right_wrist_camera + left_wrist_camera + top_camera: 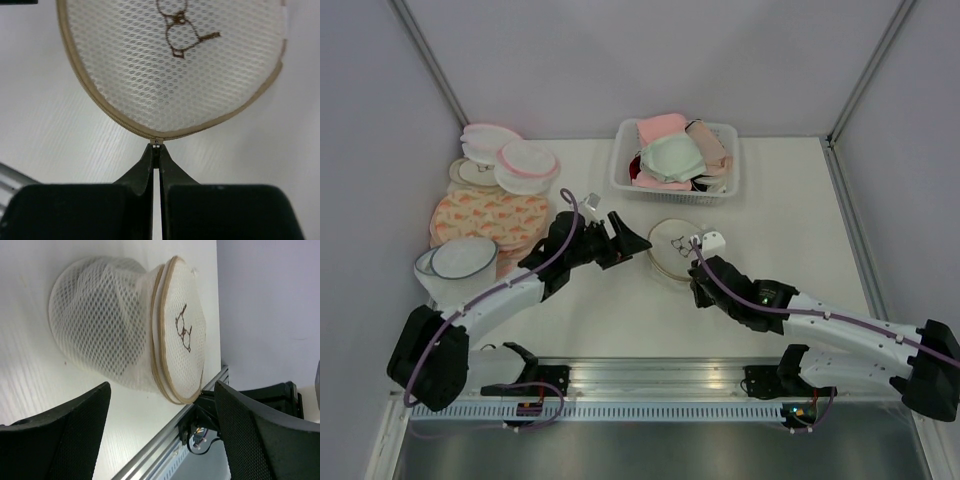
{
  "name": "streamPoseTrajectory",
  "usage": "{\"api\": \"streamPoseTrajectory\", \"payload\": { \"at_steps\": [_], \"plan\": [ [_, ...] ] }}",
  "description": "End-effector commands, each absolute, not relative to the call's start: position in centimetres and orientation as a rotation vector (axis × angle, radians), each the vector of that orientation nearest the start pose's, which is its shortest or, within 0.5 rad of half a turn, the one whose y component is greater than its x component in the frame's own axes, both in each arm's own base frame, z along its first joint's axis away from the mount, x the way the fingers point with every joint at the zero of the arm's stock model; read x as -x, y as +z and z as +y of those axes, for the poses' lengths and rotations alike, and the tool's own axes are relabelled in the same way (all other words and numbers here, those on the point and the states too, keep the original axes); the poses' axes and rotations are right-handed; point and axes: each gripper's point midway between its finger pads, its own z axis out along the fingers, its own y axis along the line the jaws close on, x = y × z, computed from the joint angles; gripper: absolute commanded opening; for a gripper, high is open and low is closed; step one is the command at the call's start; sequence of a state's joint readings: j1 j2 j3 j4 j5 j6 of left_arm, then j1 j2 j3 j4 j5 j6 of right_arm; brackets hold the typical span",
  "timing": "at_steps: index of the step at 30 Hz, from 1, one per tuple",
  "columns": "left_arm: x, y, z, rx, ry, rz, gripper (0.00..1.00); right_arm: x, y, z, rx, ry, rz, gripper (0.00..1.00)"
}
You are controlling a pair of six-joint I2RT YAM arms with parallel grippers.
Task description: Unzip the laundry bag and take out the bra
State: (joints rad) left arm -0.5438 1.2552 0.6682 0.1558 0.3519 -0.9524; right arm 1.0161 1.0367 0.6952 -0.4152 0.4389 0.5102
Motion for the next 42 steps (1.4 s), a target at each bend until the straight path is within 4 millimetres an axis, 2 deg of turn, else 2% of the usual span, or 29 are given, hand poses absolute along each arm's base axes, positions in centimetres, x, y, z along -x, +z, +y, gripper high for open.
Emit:
{"api": "streamPoseTrajectory", "payload": {
  "at_steps": [1, 2, 5, 8, 11, 13, 16, 17, 19, 20, 23, 27, 31, 32, 38, 42],
  "plan": [
    [-24.2, 14.7, -26.0, 0.305, -1.242, 2.258, 0.88, -17.3, 13.5, 26.5, 0.576, 0.657, 2.178, 0.00],
    [-24.1, 15.4, -26.0, 0.320, -1.261, 2.240, 0.88, -16.7, 13.3, 26.9, 0.606, 0.696, 2.189, 0.00],
    [-21.7, 15.2, -27.3, 0.307, -1.356, 2.246, 0.88, -15.5, 14.6, 29.4, 0.683, 0.870, 2.126, 0.01],
    [-20.7, 14.8, -28.7, 0.295, -1.409, 2.272, 0.88, -14.9, 15.1, 31.1, 0.733, 0.969, 2.096, 0.00],
    [-20.7, 14.4, -29.6, 0.289, -1.436, 2.282, 0.88, -14.7, 15.4, 32.3, 0.756, 1.024, 2.079, 0.01],
    [-20.9, 14.8, -30.1, 0.282, -1.460, 2.265, 0.84, -14.8, 15.2, 32.6, 0.760, 1.020, 2.088, 0.00],
    [-21.0, 14.9, -30.6, 0.262, -1.468, 2.263, 0.67, -14.8, 14.4, 32.6, 0.765, 1.001, 2.112, 0.01],
    [-21.2, 15.0, -30.7, 0.261, -1.467, 2.258, 0.49, -14.9, 13.9, 32.4, 0.759, 0.973, 2.134, 0.00],
    [-21.2, 14.7, -30.6, 0.260, -1.456, 2.261, 0.32, -15.1, 13.7, 32.0, 0.747, 0.942, 2.146, 0.00],
    [-21.2, 14.6, -30.5, 0.261, -1.451, 2.263, 0.19, -15.1, 13.2, 31.6, 0.746, 0.918, 2.169, 0.00],
    [-21.2, 13.9, -30.2, 0.275, -1.422, 2.283, 0.10, -15.4, 12.5, 30.5, 0.722, 0.848, 2.206, 0.00],
    [-21.4, 13.7, -29.9, 0.267, -1.387, 2.286, 0.06, -15.7, 10.6, 28.2, 0.671, 0.706, 2.289, 0.00],
    [-21.6, 13.9, -29.9, 0.255, -1.373, 2.283, 0.03, -16.9, 8.5, 24.7, 0.521, 0.466, 2.380, 0.00],
    [-21.6, 13.9, -29.8, 0.255, -1.372, 2.282, 0.02, -17.6, 8.0, 23.0, 0.468, 0.348, 2.391, 0.01],
    [-21.4, 13.9, -30.1, 0.230, -1.395, 2.290, 0.02, -21.5, 7.8, 17.9, 0.212, 0.004, 2.345, 0.00],
    [-21.2, 13.9, -30.5, 0.193, -1.411, 2.293, 0.02, -23.9, 8.2, 16.3, 0.113, -0.121, 2.280, 0.00]
  ]
}}
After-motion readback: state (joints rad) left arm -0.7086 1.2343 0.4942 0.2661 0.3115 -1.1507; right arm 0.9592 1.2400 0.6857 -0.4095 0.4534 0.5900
